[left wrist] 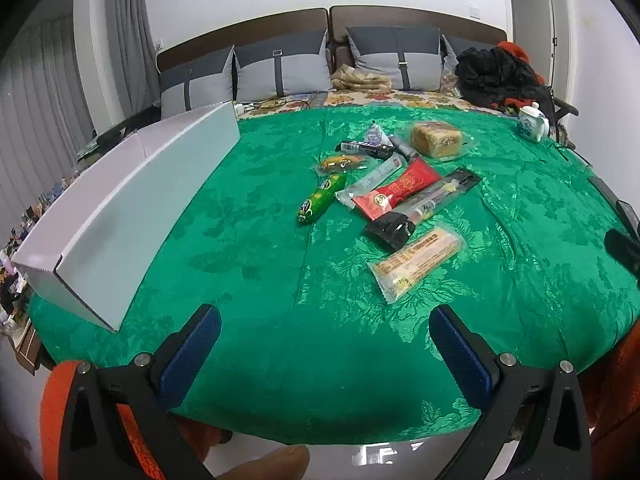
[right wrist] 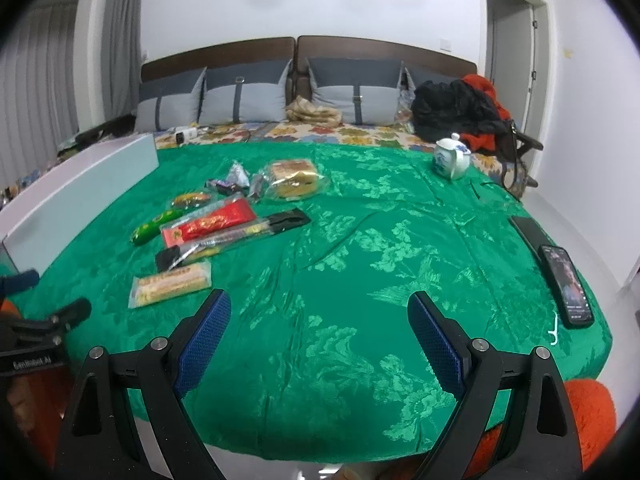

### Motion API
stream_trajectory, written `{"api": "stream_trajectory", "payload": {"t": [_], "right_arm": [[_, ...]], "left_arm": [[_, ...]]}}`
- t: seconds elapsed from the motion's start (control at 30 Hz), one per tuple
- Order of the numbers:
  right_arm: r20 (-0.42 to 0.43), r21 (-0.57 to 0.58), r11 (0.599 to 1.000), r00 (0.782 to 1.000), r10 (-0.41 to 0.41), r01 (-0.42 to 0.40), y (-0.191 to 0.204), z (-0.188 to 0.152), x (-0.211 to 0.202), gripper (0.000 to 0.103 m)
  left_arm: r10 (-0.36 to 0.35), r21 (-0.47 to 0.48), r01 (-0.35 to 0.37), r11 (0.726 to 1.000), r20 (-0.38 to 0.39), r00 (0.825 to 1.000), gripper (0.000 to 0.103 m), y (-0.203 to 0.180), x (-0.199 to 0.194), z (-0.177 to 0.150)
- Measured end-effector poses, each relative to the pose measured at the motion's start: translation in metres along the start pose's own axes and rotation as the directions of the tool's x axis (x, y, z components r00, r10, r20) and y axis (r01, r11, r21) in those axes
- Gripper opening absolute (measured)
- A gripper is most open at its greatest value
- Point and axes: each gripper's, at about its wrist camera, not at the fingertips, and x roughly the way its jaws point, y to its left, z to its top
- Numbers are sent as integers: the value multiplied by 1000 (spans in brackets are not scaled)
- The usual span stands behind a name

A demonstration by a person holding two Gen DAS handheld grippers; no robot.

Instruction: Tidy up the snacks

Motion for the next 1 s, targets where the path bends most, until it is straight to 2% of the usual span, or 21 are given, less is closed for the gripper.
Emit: {"api": "stream_trajectory", "payload": {"t": [0.27,0.37,0.43,0.57,0.67,0.83,1.0], "right_arm": [[10,-43,999,1000,-12,12,5,-2,-1,92],[34,-55,998,999,-15,17,7,0,-6,92],[52,-48,999,999,-4,7,4,0,-13,92],[26,-37,999,1000,-9,10,-3,-1,-8,92],[15,-22,1000,1000,1,-1,-4,-1,-5,92],[31,-44,999,999,31,-29,5,0,-6,92],[22,-65,997,999,46,-45,11,-1,-3,92]], "left_arm": [[-29,3,29,1000,38,999,103,-2,-10,4],[-35,4,35,999,13,999,103,-2,-8,5],[-20,11,20,1000,10,1000,103,-3,-7,4],[-28,-22,28,999,5,1000,103,1,-8,3],[-14,-3,14,1000,13,1000,103,1,-9,1],[-11,13,11,1000,-21,1000,103,-1,-2,-2],[6,28,-6,1000,11,1000,103,-2,-7,-2]]}}
